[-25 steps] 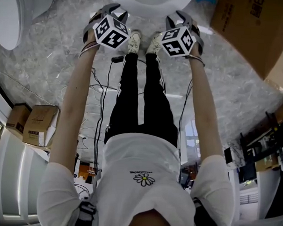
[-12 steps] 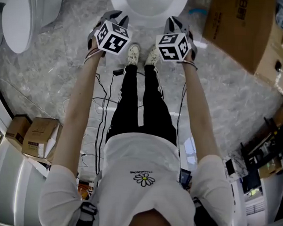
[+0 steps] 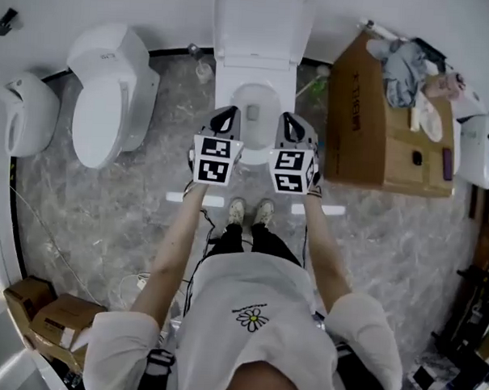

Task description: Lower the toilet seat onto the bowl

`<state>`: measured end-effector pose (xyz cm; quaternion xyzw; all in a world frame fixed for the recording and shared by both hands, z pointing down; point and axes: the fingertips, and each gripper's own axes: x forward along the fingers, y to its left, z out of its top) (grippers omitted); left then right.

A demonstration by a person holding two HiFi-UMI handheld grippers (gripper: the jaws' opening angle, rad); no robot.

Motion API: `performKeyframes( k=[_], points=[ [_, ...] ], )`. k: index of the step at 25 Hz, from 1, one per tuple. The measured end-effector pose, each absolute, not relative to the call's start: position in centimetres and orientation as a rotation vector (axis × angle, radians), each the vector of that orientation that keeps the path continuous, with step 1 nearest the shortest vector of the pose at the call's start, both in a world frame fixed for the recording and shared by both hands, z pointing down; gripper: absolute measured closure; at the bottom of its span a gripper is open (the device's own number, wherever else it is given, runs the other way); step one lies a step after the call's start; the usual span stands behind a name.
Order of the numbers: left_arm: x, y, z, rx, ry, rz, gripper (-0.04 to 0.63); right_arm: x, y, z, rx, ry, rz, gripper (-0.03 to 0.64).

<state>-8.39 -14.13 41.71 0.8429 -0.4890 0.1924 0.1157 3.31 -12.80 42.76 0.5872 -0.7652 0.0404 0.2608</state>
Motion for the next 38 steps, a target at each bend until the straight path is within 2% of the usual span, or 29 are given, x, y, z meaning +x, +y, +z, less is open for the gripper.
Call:
performKeyframes(
  k=[6,11,15,23,38],
  points=[
    [-8.7,-6.2,29.2,2.547,-1.533,0.146,0.575,3.2,-5.5,31.9,1.794,-2.200,0.097,0.586],
    [-10.2,-2.2,24.6,2.579,-1.689,-0.085,0.575,3.3,-1.8,28.2,1.895,-2.207,-0.095,0.586],
    [-10.4,-0.8,25.0,2.569,-1.759,-0.087,0.575,2.5,-0.1,27.9,1.845,-2.167,-0.231,0.586],
    [-9.0,0.1,24.1,2.584,-1.721,-0.177,0.575,2.6,0.8,26.8,1.845,-2.249,-0.210,0.586],
    [-7.8,0.0,25.0,2.580,-1.689,-0.125,0.575,2.2,1.1,27.8,1.805,-2.288,-0.113,0.586]
  ],
)
